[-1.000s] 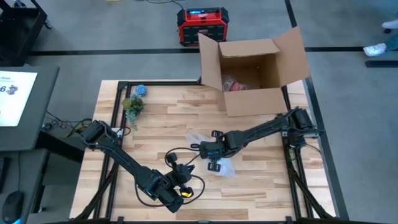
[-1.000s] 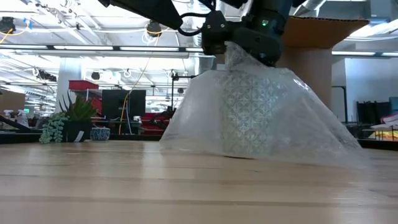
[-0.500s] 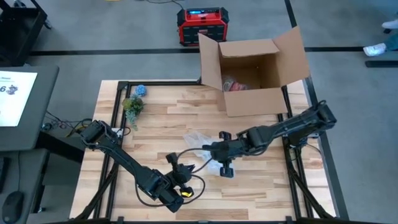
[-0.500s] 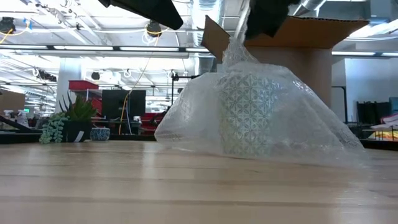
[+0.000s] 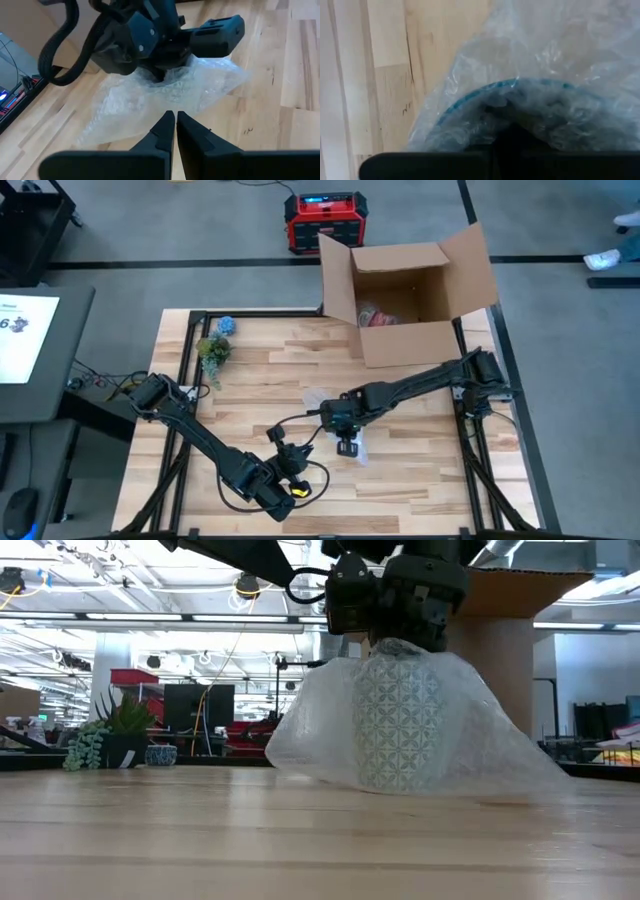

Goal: Wrap mug
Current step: Wrap the white patterned mug in the bubble wrap

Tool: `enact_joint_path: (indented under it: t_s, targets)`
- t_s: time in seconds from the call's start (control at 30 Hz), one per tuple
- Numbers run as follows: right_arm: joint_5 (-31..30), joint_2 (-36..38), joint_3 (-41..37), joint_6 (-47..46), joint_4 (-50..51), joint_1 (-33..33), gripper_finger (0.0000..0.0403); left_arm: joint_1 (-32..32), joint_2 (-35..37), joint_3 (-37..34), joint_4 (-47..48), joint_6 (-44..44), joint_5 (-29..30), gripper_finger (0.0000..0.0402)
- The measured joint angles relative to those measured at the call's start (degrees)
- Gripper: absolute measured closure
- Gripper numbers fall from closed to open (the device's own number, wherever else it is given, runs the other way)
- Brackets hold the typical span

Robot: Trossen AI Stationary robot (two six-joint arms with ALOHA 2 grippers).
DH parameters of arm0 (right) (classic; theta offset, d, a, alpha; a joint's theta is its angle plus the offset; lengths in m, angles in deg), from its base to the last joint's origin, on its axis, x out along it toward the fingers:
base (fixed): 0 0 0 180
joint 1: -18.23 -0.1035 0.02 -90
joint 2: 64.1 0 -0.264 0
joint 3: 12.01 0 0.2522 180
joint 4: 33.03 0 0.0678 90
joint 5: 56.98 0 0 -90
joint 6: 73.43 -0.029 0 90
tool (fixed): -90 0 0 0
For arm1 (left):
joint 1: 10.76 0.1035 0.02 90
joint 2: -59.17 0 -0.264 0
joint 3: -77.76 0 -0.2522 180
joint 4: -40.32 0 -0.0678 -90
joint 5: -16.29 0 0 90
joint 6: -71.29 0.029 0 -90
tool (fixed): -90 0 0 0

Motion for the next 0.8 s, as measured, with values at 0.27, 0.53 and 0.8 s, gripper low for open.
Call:
enact_joint_path:
  t_s: [0.27,0.53,0.8]
  targets:
    - [-1.62,10.11,2.60,-1.14,2.90,-1.74,0.0403,0.00,-0.02,0.00,-0.18,0.18,0.00,0.0402]
    - [-3.40,14.12,2.19,-2.88,1.17,-2.91,0.0403,-0.03,-0.02,0.00,-0.31,0.18,-0.26,0.0402]
    - [-1.08,3.45,-2.26,-1.95,-1.18,0.88,0.0403,-0.04,-0.02,0.00,-0.40,0.18,-0.31,0.0402]
